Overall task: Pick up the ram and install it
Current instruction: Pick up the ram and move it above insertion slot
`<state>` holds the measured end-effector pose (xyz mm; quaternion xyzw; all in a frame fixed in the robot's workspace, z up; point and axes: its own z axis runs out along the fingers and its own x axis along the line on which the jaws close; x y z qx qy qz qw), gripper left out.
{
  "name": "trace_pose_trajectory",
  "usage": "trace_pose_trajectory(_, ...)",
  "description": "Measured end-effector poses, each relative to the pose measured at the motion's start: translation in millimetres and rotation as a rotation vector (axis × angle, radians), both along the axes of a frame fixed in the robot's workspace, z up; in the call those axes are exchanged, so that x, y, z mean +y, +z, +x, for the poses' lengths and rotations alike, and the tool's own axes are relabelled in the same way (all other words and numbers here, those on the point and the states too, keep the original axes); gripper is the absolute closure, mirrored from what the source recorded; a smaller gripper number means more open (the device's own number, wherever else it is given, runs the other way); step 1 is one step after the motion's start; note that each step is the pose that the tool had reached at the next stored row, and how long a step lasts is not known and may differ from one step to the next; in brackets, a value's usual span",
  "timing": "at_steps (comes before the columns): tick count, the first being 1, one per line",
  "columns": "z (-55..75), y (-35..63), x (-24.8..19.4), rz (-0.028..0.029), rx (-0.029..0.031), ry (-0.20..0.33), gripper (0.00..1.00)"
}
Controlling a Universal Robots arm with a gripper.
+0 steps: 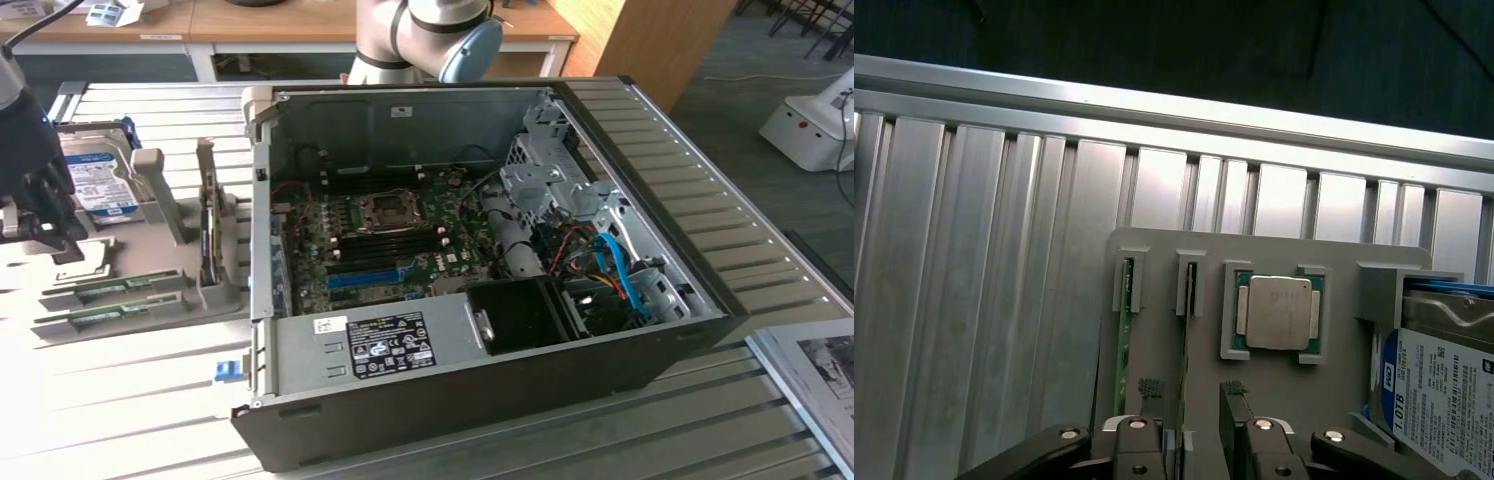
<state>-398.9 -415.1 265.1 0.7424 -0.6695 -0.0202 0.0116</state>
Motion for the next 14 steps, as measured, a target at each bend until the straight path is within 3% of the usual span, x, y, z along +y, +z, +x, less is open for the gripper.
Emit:
trace_pose_trajectory(5, 0.0, 0.0, -4.0, 0.0, 0.0, 0.0, 0.64)
trace_pose_trajectory(14, 0.0, 0.1, -17.2, 0.0, 0.0001, 0.0, 0.64)
